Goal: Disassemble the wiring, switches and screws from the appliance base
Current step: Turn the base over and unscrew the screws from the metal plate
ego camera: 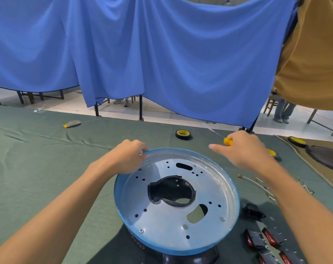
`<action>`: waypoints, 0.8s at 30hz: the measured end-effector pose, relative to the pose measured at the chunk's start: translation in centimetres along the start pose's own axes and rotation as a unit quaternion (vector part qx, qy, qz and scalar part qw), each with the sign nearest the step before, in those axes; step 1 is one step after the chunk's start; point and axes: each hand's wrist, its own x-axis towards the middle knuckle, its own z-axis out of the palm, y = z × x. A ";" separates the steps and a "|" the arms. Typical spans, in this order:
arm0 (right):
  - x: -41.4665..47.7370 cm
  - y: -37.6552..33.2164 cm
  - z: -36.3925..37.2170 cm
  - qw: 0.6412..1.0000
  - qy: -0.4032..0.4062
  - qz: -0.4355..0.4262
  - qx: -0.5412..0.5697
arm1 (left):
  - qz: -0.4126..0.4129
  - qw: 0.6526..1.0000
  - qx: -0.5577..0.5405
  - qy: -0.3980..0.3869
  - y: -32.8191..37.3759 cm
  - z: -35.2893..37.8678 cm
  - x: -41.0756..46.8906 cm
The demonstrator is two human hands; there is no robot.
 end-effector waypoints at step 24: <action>-0.1 -2.3 3.1 0.947 0.177 -0.186 0.192 | 0.148 0.985 0.005 -0.088 2.1 1.6 1.5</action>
